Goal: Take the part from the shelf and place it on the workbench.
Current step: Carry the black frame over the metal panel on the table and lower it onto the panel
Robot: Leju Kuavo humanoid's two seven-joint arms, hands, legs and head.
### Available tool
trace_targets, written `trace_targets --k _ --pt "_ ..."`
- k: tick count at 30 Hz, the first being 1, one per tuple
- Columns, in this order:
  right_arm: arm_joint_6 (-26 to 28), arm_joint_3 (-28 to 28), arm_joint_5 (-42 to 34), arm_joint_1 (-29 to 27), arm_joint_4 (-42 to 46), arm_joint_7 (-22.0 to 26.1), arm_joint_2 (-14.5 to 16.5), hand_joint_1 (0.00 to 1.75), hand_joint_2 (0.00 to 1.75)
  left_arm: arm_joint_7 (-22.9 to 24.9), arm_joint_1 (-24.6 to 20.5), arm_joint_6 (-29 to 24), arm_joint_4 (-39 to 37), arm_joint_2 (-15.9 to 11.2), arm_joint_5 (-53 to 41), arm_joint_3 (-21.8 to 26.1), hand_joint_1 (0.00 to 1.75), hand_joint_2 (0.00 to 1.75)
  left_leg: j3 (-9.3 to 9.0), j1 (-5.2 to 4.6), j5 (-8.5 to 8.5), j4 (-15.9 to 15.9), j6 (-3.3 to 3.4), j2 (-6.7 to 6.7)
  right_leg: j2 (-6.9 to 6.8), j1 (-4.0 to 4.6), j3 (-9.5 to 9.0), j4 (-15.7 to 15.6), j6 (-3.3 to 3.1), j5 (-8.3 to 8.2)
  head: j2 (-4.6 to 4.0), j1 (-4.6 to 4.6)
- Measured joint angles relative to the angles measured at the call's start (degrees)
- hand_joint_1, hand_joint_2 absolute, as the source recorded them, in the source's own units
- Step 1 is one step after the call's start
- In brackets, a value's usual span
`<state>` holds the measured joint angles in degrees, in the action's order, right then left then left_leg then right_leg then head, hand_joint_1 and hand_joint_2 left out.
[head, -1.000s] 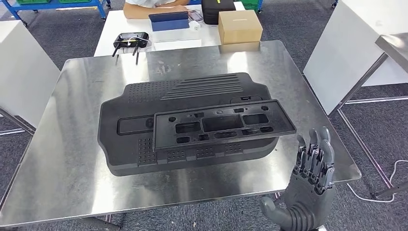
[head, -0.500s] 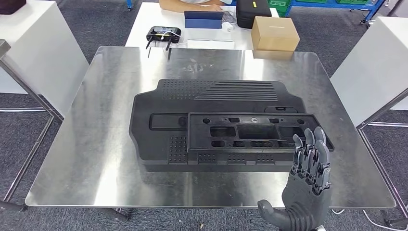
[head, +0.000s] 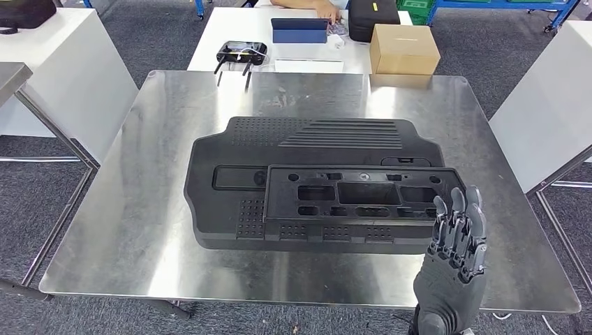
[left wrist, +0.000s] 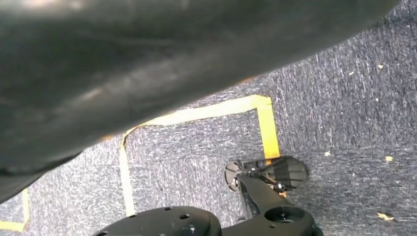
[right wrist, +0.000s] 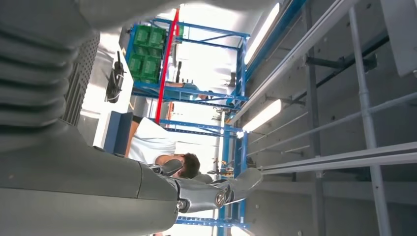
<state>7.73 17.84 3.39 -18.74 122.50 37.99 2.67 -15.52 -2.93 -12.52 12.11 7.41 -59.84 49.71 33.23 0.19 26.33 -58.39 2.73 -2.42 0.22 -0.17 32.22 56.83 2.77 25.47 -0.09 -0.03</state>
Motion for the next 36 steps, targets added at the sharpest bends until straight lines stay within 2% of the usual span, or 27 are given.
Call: trace_targets --k 4,8,18,29,36 --pt "0.07 0.0 0.0 0.0 -0.02 0.0 0.0 0.0 0.0 -0.02 0.0 0.0 0.0 0.0 0.0 0.05 0.0 0.0 -0.09 0.18 -0.11 0.24 -1.07 0.01 0.01 0.16 0.03 0.05 -0.4 0.02 0.0 0.02" --pt "0.07 0.0 0.0 0.0 -0.02 0.0 0.0 0.0 0.0 -0.03 0.0 0.0 -0.01 0.0 0.02 0.09 0.0 0.0 -0.08 0.18 -0.12 0.26 -1.43 0.01 0.01 0.14 0.03 0.07 -0.43 0.04 0.0 0.03" --pt "0.57 0.0 -0.2 -0.02 -0.08 0.0 0.0 0.0 0.0 -0.24 0.0 0.34 0.0 -0.02 0.02 0.32 0.0 0.0 -0.07 -0.27 -0.12 0.25 -1.41 0.01 0.0 -0.28 0.02 0.06 -0.38 0.02 0.0 0.05" --pt "1.35 -0.02 -0.57 -0.33 -0.08 0.0 0.0 0.0 0.0 -0.83 0.0 1.03 -0.01 -0.08 0.22 0.38 0.0 0.0 -0.07 -0.3 -0.12 0.25 -1.4 0.01 0.0 -0.33 0.04 0.06 -0.38 0.01 0.0 0.03" --pt "1.48 -0.04 -0.57 -0.53 -0.1 0.0 0.0 0.0 0.0 -1.31 0.01 1.37 0.02 -0.2 0.5 0.49 0.0 0.0 -0.01 -0.65 0.15 -0.04 -0.94 0.04 0.01 -0.66 -0.01 0.0 -0.21 -0.03 0.0 0.02"
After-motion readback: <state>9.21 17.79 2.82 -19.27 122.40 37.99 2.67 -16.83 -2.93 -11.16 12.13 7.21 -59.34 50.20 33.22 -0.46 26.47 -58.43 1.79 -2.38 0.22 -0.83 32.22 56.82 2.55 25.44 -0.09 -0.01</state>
